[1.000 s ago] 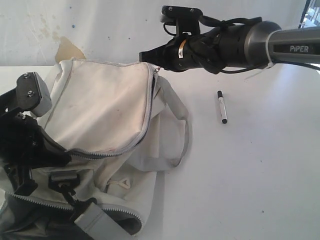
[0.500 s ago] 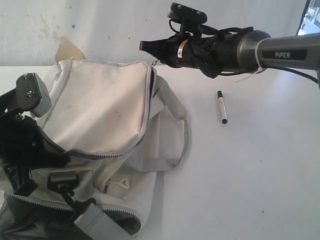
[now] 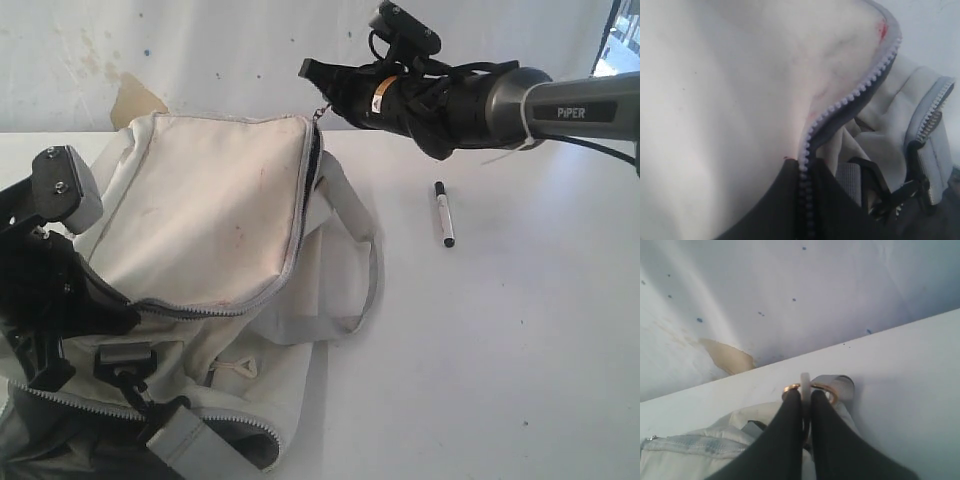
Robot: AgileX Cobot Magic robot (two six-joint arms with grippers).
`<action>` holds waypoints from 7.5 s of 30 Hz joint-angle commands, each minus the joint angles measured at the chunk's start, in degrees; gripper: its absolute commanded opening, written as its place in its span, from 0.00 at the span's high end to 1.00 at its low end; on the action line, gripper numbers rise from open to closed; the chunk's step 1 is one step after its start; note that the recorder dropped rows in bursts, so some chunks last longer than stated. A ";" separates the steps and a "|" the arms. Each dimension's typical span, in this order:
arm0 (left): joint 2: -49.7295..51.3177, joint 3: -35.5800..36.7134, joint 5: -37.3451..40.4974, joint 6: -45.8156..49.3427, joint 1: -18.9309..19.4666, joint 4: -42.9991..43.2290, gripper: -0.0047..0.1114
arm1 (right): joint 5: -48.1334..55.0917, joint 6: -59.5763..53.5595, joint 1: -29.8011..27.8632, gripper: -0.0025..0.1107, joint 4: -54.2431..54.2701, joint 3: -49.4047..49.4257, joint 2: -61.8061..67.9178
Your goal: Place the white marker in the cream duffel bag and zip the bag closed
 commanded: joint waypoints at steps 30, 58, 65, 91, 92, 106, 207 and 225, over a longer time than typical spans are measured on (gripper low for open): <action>-0.31 0.34 -4.51 -0.42 -0.10 1.04 0.95 | 38.60 -22.60 -0.08 0.51 5.79 -0.64 -9.99; -0.31 -5.60 7.26 -6.14 -0.34 -7.70 0.34 | 79.48 -50.76 -6.27 0.92 18.78 2.71 -16.07; -0.31 -5.60 4.31 -4.66 -7.89 -3.44 0.34 | 78.88 -50.76 -8.01 0.93 19.51 9.90 -21.14; 6.97 -2.34 -10.59 3.89 -16.80 -10.22 0.88 | 70.58 -50.76 -9.40 0.93 19.26 20.67 -29.53; 6.97 -2.34 -10.59 4.08 -16.80 -10.21 0.96 | 70.58 -50.76 -9.40 0.93 19.26 20.67 -29.53; 6.72 -6.13 -20.22 -17.24 -16.42 -12.73 0.96 | 69.20 -50.76 -9.40 0.93 19.26 20.67 -29.53; -4.93 -3.59 -25.46 -18.34 15.49 -11.45 0.96 | 34.29 -48.12 -13.75 0.65 25.15 -5.51 7.16; -4.93 -3.59 -25.11 -18.34 15.49 -11.45 0.96 | 40.21 -51.41 -13.75 0.67 23.49 -5.27 8.28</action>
